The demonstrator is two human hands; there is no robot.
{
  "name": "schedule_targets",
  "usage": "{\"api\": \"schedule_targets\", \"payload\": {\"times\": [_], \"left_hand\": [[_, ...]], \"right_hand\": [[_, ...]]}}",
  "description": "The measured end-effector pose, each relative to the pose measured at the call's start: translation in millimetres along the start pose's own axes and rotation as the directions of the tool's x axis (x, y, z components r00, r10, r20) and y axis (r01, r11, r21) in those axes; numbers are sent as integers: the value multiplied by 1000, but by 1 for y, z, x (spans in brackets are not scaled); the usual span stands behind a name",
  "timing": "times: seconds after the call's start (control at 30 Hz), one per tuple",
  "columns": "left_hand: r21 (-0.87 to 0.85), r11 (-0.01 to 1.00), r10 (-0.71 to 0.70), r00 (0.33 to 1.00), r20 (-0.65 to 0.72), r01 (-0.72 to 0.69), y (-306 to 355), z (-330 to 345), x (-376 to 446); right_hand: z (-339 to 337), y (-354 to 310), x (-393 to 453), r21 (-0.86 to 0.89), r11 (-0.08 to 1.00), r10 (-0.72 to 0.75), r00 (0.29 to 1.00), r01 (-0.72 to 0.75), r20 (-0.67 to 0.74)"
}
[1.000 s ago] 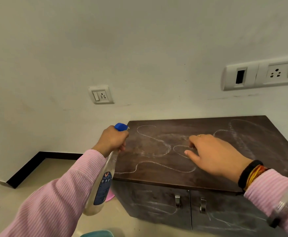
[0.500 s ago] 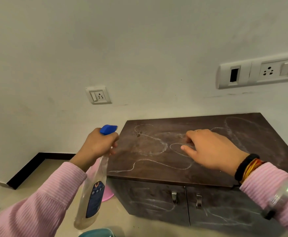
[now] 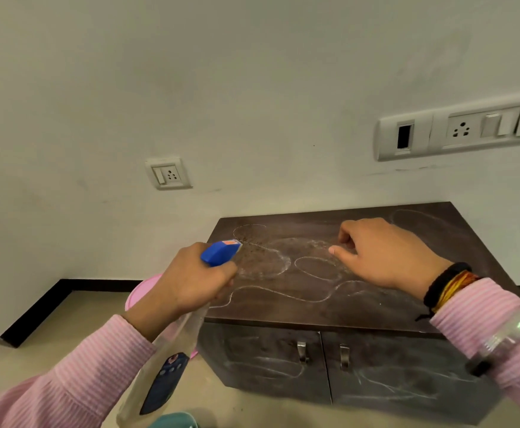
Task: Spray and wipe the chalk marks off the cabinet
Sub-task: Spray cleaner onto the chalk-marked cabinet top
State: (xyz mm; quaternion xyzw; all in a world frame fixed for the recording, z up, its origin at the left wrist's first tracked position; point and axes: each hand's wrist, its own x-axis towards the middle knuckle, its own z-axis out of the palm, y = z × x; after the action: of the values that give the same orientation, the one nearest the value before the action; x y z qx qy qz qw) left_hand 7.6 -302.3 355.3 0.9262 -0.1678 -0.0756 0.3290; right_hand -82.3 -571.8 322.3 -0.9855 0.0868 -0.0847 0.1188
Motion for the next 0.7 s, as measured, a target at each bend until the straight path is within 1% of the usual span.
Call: {"api": "schedule_targets", "payload": {"times": [0.17, 0.27, 0.37, 0.47, 0.53, 0.7], "left_hand": [[73, 994, 84, 996, 0, -84, 42, 23, 25], [94, 990, 101, 993, 57, -106, 58, 37, 35], [81, 990, 108, 989, 99, -116, 64, 46, 41], [87, 984, 147, 986, 83, -154, 74, 52, 45], [125, 977, 165, 983, 80, -174, 82, 58, 45], [185, 968, 136, 973, 188, -171, 97, 84, 46]], "right_hand": [[-5, 14, 2, 5, 998, 68, 998, -68, -7], [-5, 19, 1, 12, 995, 95, 995, -95, -3], [-6, 22, 1, 17, 995, 97, 995, -96, -18], [-9, 28, 1, 23, 994, 106, 994, -105, -41], [-13, 35, 0, 21, 992, 122, 991, -121, -60], [-26, 57, -2, -15, 981, 192, 975, -194, -109]]}}
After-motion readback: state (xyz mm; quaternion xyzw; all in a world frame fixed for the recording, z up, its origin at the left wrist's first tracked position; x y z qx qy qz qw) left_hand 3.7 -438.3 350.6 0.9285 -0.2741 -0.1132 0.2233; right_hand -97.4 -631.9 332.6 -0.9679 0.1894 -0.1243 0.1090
